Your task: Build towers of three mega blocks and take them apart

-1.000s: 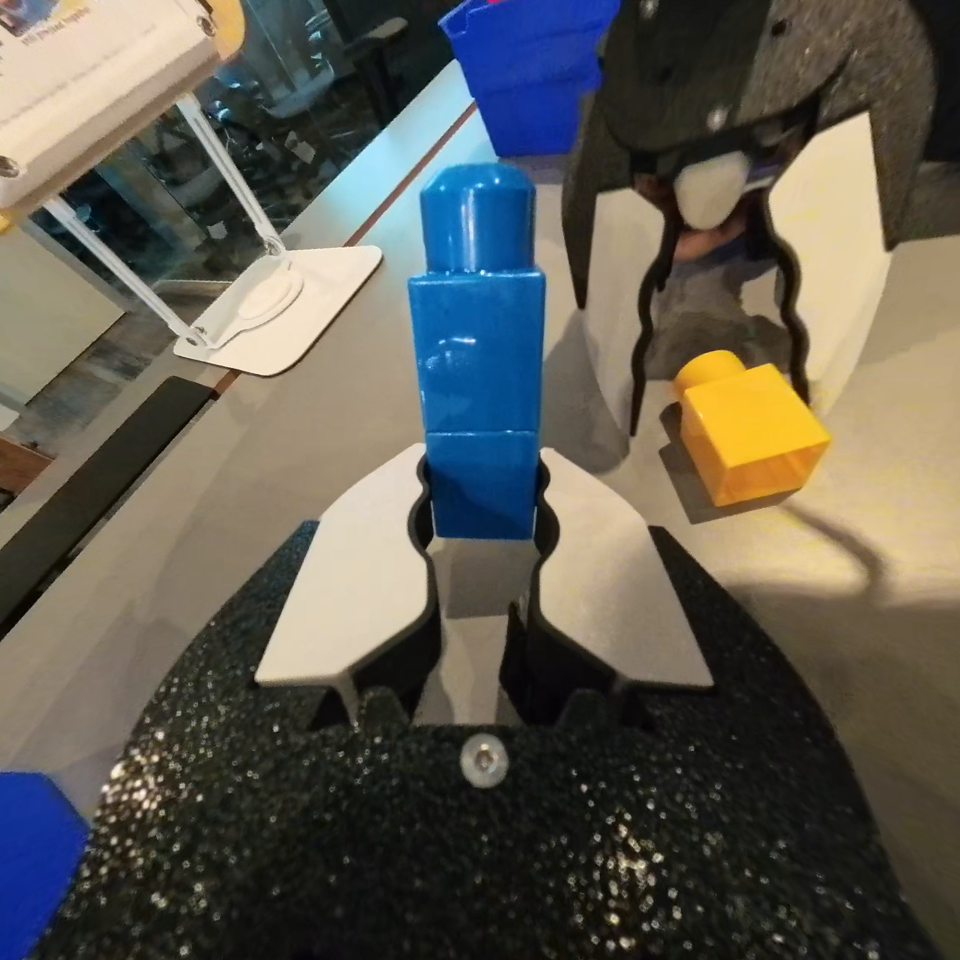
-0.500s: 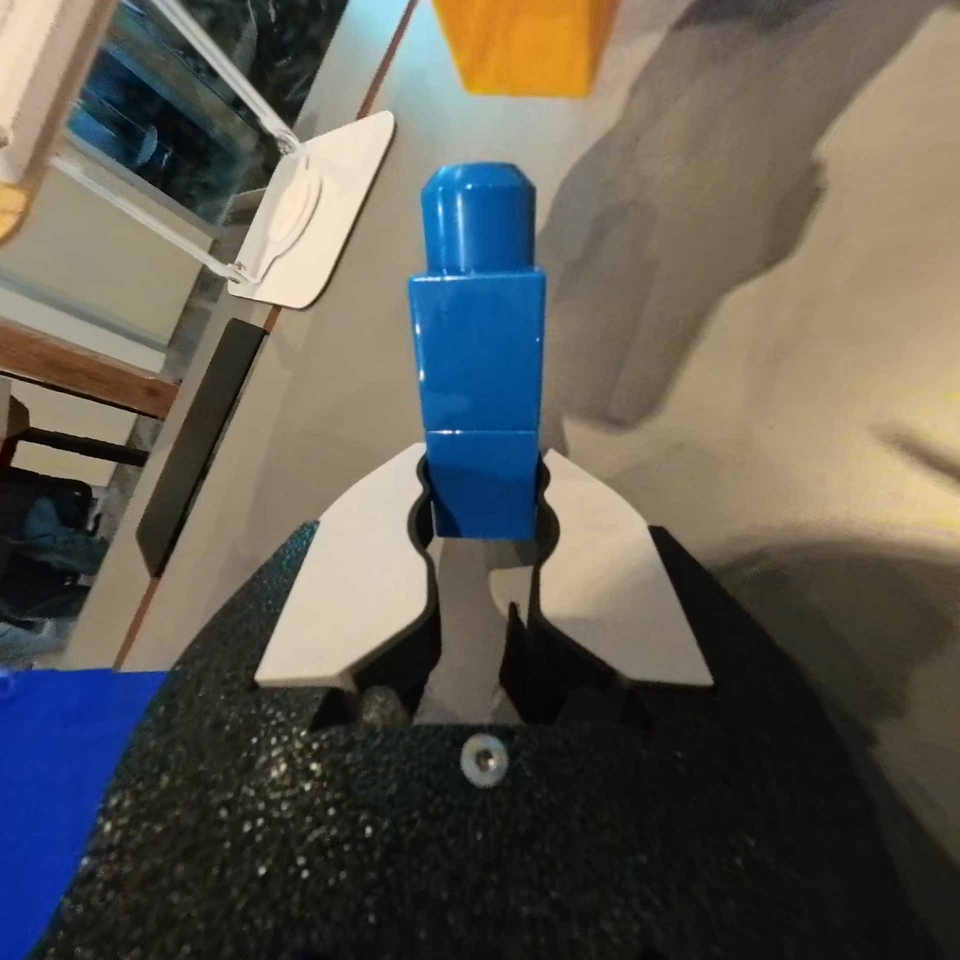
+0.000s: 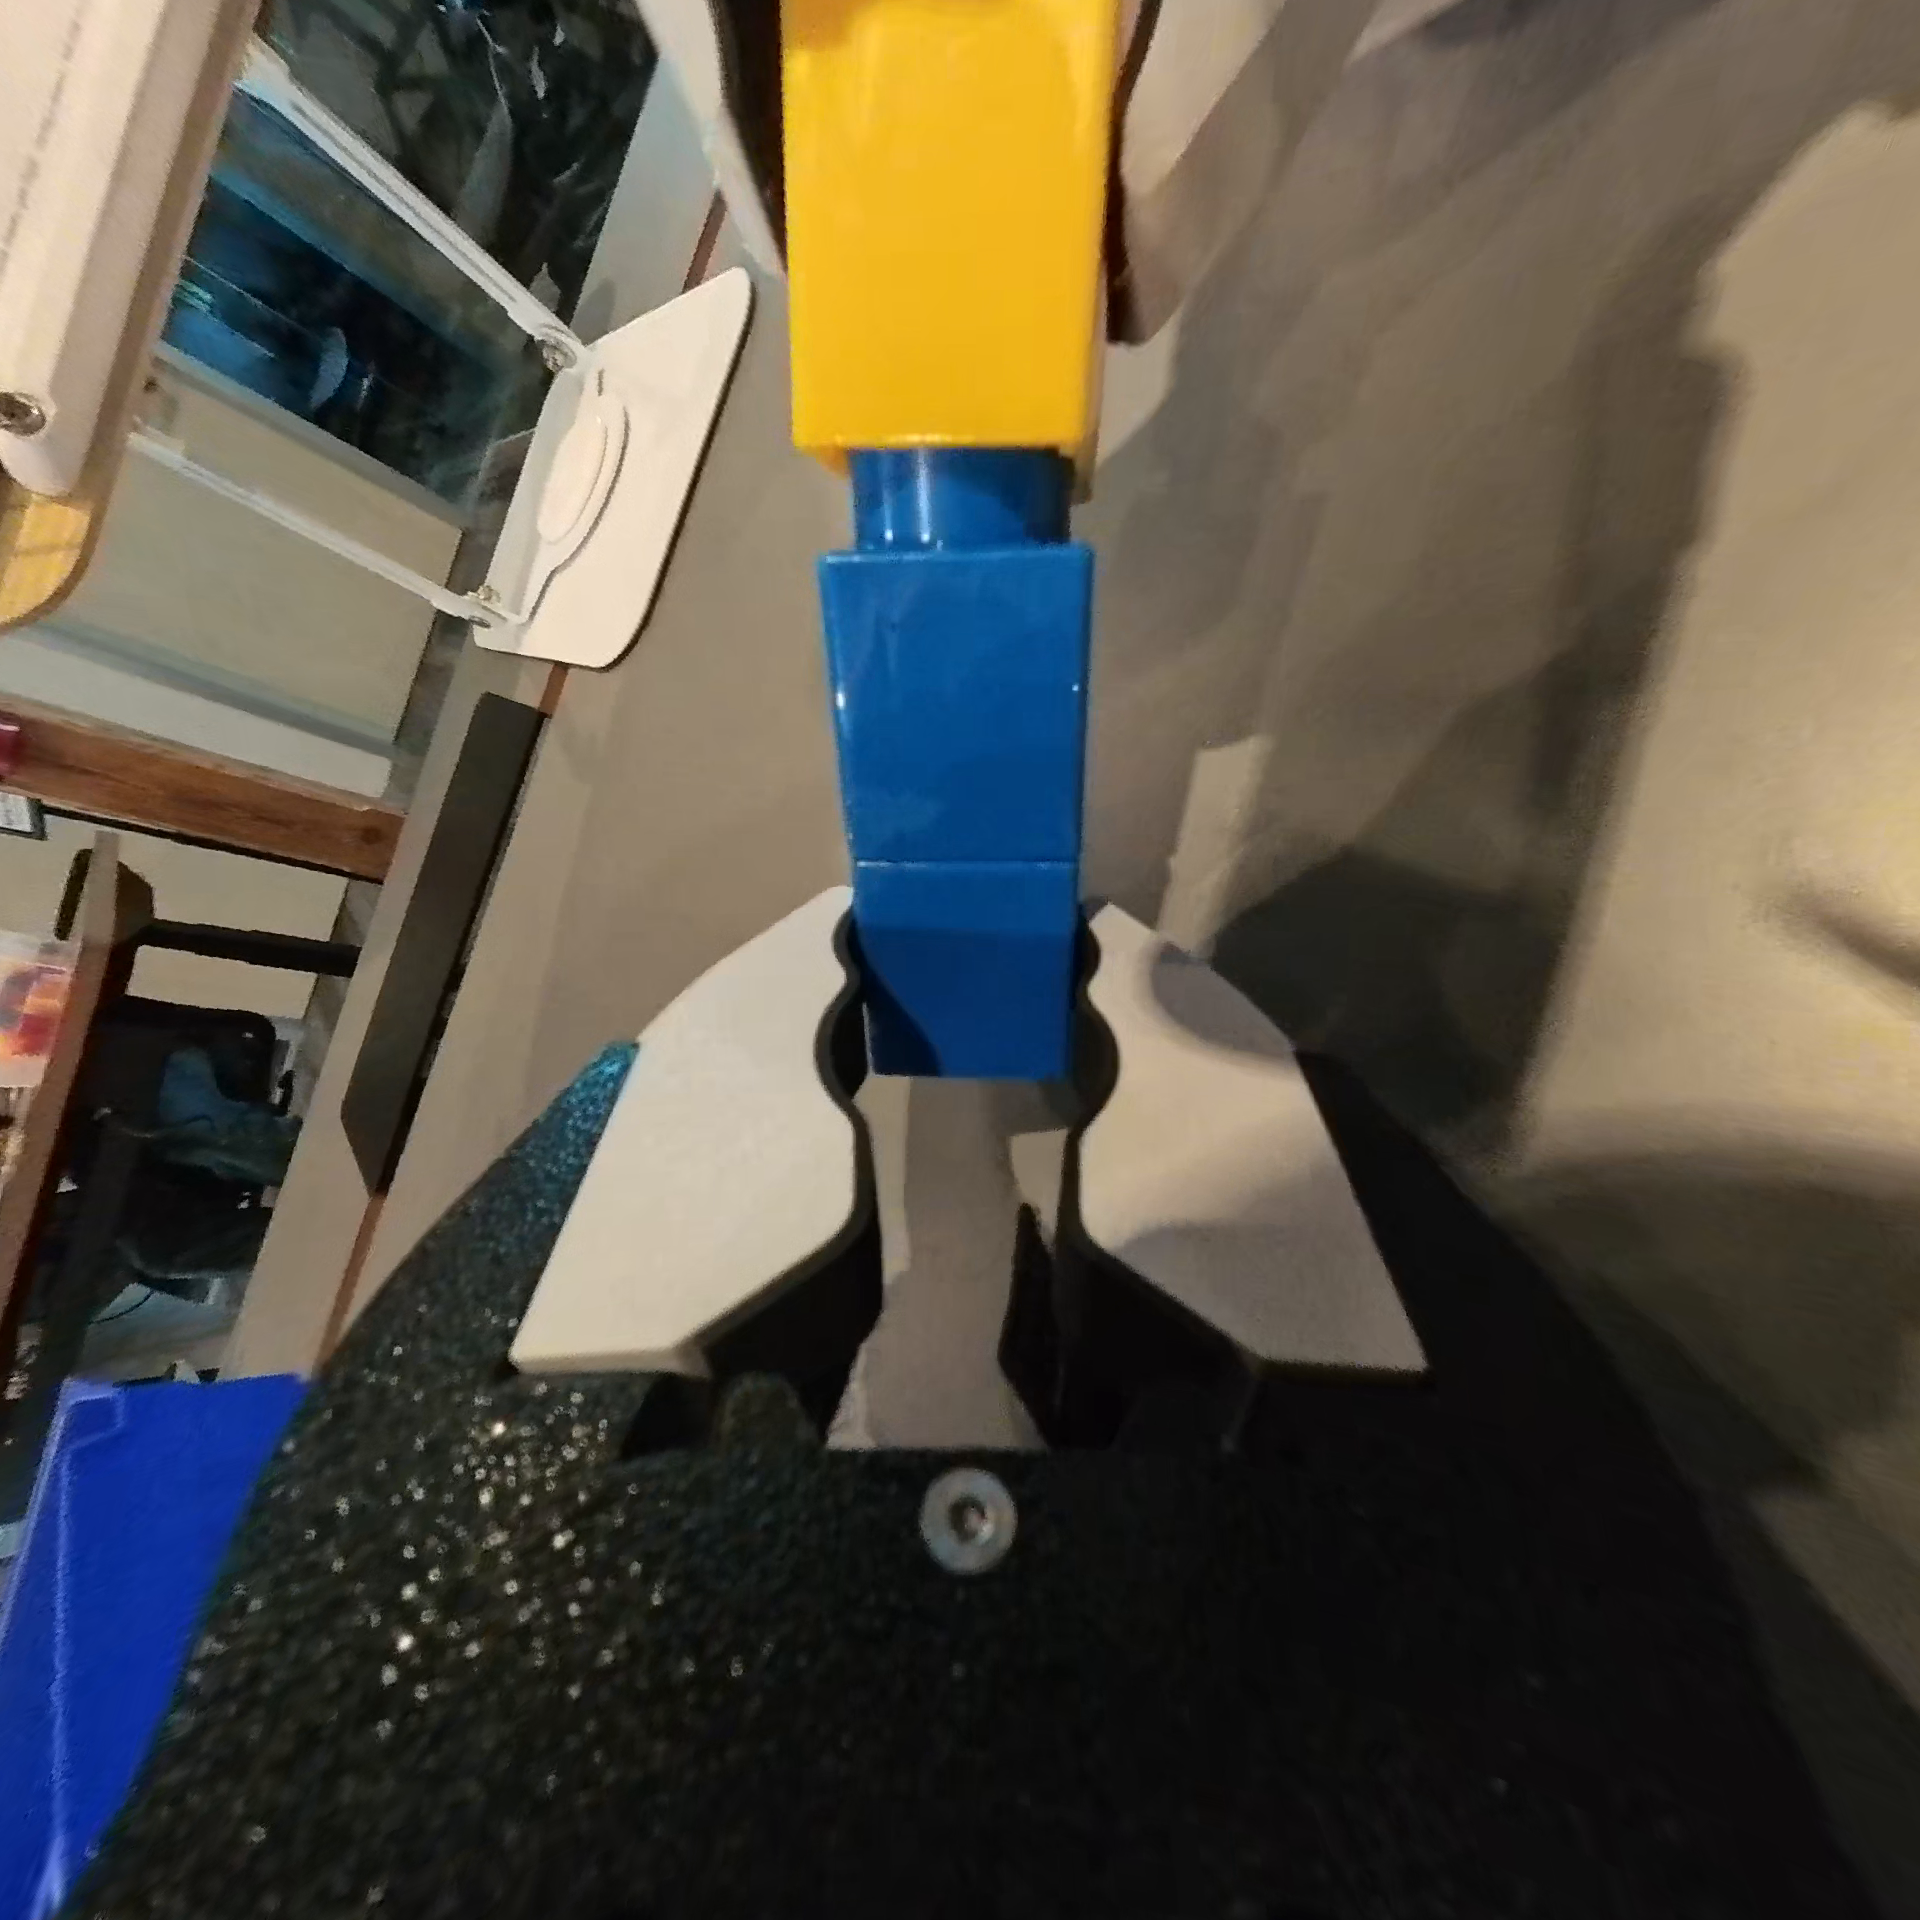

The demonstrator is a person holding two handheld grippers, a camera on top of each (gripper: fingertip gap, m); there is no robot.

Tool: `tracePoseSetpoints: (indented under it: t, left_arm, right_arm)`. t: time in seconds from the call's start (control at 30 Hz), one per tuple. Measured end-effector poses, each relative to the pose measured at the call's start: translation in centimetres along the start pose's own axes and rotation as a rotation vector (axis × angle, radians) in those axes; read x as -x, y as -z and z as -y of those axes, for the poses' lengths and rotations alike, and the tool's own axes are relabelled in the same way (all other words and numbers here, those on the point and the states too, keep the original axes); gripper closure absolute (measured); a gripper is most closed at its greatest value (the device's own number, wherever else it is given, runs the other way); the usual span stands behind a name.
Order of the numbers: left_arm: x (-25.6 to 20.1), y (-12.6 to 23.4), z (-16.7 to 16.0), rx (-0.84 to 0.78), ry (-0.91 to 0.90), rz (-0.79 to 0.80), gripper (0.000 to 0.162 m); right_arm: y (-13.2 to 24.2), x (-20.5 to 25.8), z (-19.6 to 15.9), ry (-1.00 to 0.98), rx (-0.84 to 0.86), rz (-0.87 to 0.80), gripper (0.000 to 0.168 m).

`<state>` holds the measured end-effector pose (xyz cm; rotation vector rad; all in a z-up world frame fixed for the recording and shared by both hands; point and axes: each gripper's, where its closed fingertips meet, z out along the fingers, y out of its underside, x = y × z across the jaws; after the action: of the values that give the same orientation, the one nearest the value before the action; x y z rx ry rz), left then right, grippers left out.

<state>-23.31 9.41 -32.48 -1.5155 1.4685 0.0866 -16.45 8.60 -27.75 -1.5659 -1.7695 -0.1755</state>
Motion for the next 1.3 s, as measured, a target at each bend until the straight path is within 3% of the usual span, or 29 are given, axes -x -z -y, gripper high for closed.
tracePoseSetpoints:
  t: [0.33,0.47,1.3]
  left_arm:
    - [0.6,0.4,0.3,-0.005,0.024,0.037,0.127]
    - [0.5,0.3,0.2,0.024,-0.047,0.062,0.127]
    - [1.5,0.2,0.3,-0.009,-0.040,0.079,0.127]
  right_arm:
    - [0.3,-0.7,0.9,0.064,-0.084,-0.075,0.130]
    - [-0.3,-0.2,0.7,0.142,-0.044,-0.082,0.130]
    - [0.1,-0.7,1.5,0.299,-0.048,-0.198,0.130]
